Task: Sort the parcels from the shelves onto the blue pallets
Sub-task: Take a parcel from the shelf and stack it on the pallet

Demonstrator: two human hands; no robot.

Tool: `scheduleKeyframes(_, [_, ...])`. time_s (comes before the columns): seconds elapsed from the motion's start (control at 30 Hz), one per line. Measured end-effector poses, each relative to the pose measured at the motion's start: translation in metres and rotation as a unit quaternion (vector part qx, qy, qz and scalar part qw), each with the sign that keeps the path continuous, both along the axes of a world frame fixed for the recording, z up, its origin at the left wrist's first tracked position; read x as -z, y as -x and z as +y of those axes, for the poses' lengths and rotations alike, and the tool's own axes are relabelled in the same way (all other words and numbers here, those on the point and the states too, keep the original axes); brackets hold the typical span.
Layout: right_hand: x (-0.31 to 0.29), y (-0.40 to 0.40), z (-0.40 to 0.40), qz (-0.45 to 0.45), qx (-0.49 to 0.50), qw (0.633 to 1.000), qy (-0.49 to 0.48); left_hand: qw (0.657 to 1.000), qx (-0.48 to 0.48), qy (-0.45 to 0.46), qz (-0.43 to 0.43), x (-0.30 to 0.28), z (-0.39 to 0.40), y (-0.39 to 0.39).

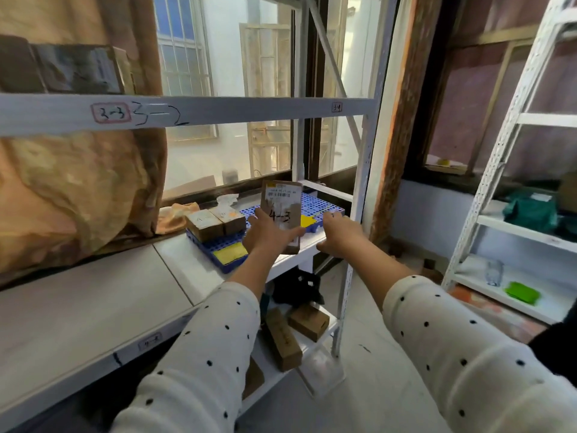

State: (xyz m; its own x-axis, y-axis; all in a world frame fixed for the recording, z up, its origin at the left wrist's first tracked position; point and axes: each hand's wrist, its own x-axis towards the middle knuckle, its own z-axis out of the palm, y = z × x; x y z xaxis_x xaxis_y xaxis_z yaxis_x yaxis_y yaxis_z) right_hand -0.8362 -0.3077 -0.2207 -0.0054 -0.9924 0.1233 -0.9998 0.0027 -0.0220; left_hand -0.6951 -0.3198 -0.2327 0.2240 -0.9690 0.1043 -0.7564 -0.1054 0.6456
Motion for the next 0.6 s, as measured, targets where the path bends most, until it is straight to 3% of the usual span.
scheduleKeyframes(0.27, [0.013, -0.022, -0.094, 0.019, -0.020, 1.000, -0.008, 0.998, -0.040, 0.017, 0.036, 0.014, -0.094, -0.019])
scheduleKeyframes(0.6, [0.035, -0.053, -0.186, -0.015, -0.070, 0.996, -0.060, 0.998, -0.047, -0.043, 0.012, 0.030, -0.187, -0.042])
